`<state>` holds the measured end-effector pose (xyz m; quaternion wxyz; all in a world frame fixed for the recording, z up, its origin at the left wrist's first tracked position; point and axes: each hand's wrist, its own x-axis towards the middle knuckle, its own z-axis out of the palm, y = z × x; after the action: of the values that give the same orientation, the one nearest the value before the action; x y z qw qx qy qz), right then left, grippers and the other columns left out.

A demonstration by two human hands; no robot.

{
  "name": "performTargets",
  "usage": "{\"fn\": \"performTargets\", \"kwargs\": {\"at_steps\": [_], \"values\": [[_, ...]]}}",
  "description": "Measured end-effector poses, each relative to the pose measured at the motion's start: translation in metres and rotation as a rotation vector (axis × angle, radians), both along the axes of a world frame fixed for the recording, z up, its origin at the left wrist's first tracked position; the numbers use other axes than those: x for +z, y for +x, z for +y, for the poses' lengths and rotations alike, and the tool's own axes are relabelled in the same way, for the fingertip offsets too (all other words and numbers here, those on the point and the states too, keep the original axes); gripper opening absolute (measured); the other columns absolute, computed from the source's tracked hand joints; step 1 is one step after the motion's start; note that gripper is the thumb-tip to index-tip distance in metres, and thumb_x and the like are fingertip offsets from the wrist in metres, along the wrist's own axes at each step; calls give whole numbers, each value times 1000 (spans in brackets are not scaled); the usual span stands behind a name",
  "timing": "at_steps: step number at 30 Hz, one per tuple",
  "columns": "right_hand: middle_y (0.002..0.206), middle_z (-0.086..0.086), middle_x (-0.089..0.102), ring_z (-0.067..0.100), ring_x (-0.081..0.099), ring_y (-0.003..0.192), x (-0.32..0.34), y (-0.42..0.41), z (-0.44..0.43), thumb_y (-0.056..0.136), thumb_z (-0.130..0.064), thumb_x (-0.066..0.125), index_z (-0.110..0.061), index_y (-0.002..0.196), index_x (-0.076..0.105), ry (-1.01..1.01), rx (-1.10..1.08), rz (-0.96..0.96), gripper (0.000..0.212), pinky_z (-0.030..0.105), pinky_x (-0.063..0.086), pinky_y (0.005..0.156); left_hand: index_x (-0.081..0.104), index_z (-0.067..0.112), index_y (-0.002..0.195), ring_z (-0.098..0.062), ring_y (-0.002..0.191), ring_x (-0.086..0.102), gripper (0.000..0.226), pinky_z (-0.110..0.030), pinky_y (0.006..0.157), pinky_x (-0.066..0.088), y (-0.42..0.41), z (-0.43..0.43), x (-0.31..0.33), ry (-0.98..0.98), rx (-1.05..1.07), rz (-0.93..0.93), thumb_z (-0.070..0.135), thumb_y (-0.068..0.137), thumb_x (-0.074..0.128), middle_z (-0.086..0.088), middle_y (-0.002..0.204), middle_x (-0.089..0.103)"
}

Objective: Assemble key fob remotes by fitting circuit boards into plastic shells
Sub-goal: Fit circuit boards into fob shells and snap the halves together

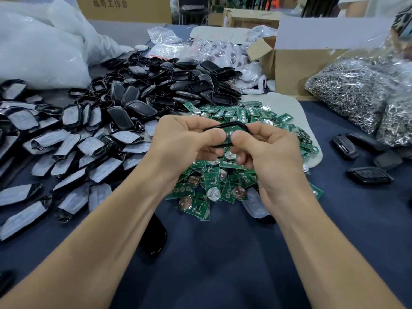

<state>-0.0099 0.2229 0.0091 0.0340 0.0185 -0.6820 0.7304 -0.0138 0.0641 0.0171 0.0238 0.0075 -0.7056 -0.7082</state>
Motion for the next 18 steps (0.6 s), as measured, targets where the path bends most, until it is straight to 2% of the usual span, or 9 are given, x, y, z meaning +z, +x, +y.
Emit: {"fn": "performTargets", "kwargs": {"at_steps": [4, 6, 7, 9, 12, 14, 15, 17, 18], "values": [[56, -1, 65, 8, 48, 44, -3, 0, 2, 86, -4, 75, -29, 64, 76, 81, -32, 12, 33, 16, 39, 44, 80, 19, 88, -19, 62, 75, 9, -30, 59, 61, 2, -1, -1, -329, -80, 76, 10, 89, 78, -5, 73, 78], [59, 0, 68, 10, 52, 46, -3, 1, 2, 86, -7, 75, -28, 68, 77, 144, -21, 32, 28, 18, 41, 45, 82, 20, 88, -17, 62, 74, 10, -29, 60, 62, 1, -4, 1, -413, -99, 83, 11, 89, 78, -3, 71, 78], [62, 1, 70, 12, 57, 48, -3, 1, 1, 87, -10, 74, -27, 71, 77, 169, -26, 44, 23, 21, 43, 46, 82, 20, 88, -15, 60, 74, 12, -27, 59, 62, 0, -6, 3, -411, -38, 84, 9, 89, 78, -2, 70, 78], [69, -3, 74, 13, 65, 56, -4, 4, -4, 88, -19, 73, -28, 80, 78, 278, -52, 76, 13, 26, 50, 50, 80, 17, 90, -12, 58, 72, 11, -20, 55, 57, -4, -17, 8, -272, 166, 48, 7, 89, 77, -1, 72, 78], [73, -20, 72, -7, 67, 69, -2, 10, -27, 90, -17, 71, -30, 88, 79, 560, -6, 202, 16, 7, 49, 59, 76, 10, 89, -13, 55, 68, 3, -19, 52, 54, -10, -43, 16, 38, 455, 7, 7, 89, 75, -6, 73, 78], [76, -26, 62, -5, 60, 58, 2, 11, -49, 93, -14, 68, -30, 94, 80, 695, 82, 262, 20, 6, 44, 58, 75, 6, 90, -13, 50, 64, 3, -22, 52, 54, -15, -59, 17, 131, 578, 16, 8, 88, 72, -7, 69, 77], [79, -24, 57, -2, 54, 56, 4, 9, -59, 94, -14, 66, -29, 96, 80, 762, 116, 300, 21, 12, 47, 61, 74, 5, 91, -14, 48, 63, 5, -22, 51, 53, -17, -66, 17, 154, 619, 21, 8, 88, 71, -7, 67, 76], [77, -11, 58, 17, 54, 69, 7, 2, -81, 93, -10, 65, -22, 98, 81, 863, 157, 401, 20, 31, 52, 70, 73, 7, 88, -14, 46, 60, 4, -23, 50, 51, -19, -74, 18, 186, 677, 30, 7, 87, 69, -7, 65, 75], [75, -5, 56, 23, 55, 78, 9, -1, -91, 91, -11, 66, -20, 96, 80, 900, 166, 445, 18, 34, 51, 74, 72, 8, 83, -15, 45, 59, 5, -23, 51, 51, -19, -76, 19, 198, 694, 34, 6, 86, 69, -7, 64, 74]]}}
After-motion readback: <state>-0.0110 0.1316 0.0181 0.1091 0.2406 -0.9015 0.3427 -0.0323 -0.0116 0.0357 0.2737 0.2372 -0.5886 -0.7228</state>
